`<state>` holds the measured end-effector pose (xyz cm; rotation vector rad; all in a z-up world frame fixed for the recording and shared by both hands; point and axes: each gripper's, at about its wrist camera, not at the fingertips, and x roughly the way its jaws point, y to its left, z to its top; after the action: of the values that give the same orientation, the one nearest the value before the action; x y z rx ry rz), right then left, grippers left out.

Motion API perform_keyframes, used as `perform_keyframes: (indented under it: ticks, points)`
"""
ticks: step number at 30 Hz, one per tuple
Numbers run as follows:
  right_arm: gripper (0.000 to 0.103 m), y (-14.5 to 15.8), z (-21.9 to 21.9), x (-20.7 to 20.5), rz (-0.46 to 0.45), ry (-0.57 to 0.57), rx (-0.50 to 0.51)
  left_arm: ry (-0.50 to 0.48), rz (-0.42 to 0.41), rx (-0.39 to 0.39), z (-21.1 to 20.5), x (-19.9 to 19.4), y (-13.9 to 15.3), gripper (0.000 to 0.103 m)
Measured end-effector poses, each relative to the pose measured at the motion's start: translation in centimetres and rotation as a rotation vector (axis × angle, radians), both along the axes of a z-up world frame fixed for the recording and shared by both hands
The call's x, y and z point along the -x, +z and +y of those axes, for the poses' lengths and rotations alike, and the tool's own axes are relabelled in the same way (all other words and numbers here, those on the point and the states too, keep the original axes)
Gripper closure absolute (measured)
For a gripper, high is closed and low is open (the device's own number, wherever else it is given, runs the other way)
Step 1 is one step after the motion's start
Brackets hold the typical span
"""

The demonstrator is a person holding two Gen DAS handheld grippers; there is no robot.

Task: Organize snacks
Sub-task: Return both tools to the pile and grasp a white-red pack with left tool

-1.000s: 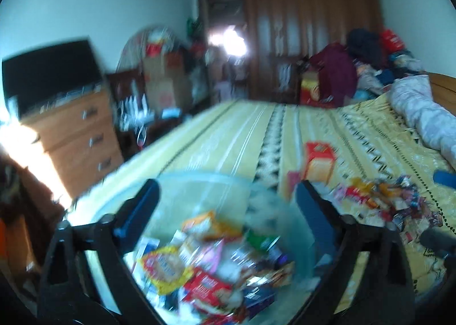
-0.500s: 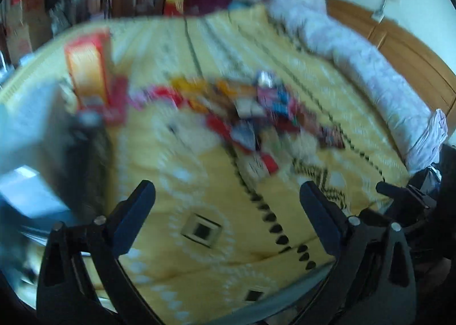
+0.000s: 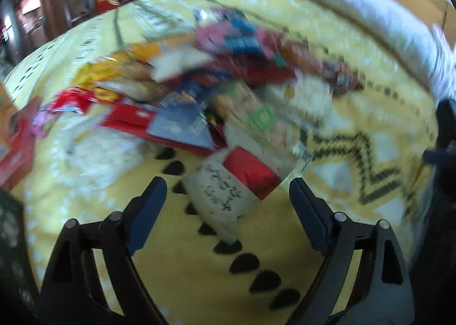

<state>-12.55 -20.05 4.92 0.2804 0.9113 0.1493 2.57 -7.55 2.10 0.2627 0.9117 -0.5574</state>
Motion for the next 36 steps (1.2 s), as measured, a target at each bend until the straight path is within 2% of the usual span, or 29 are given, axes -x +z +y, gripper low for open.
perform_keyframes:
  ticks: [2,3,4,6,10,14,19,24,28,32,36]
  points:
    - [0.000,-0.2,-0.6,0.1,0.000,-0.007,-0.006,-0.009,0.004,0.002,-0.1,0.1,-0.1,0.020]
    - [0.000,-0.3,-0.9,0.1,0.000,-0.011,-0.010,-0.017,0.013,0.023,0.1,0.4,0.1,0.038]
    - [0.000,-0.4,-1.0,0.1,0.000,-0.013,-0.016,-0.025,0.037,0.052,0.3,0.5,0.3,0.065]
    - [0.000,-0.6,-1.2,-0.4,-0.004,-0.008,-0.035,-0.008,0.083,0.111,1.0,0.6,0.8,0.068]
    - [0.002,-0.8,-0.9,-2.4,-0.034,0.030,-0.018,0.014,0.072,0.156,2.4,3.1,2.2,0.069]
    - [0.002,-1.5,-0.5,-6.4,-0.036,0.070,0.044,0.030,0.109,0.176,3.9,4.4,1.8,0.068]
    - [0.002,-2.9,0.3,-12.8,0.008,0.102,0.110,0.087,0.152,0.211,5.2,3.5,1.0,0.068]
    - [0.000,-4.4,1.2,-17.8,0.035,0.058,0.225,0.112,0.162,0.232,5.4,3.0,1.2,0.067]
    - [0.000,-5.4,0.2,-18.4,0.051,0.032,0.181,0.119,0.168,0.245,5.4,3.1,1.3,0.066]
    - [0.000,-5.0,-1.7,-18.0,0.043,0.002,0.025,0.123,0.170,0.253,5.6,3.3,1.4,0.065]
    - [0.000,-5.2,-2.4,-17.8,0.035,-0.007,-0.032,0.132,0.169,0.260,5.8,3.3,1.6,0.065]
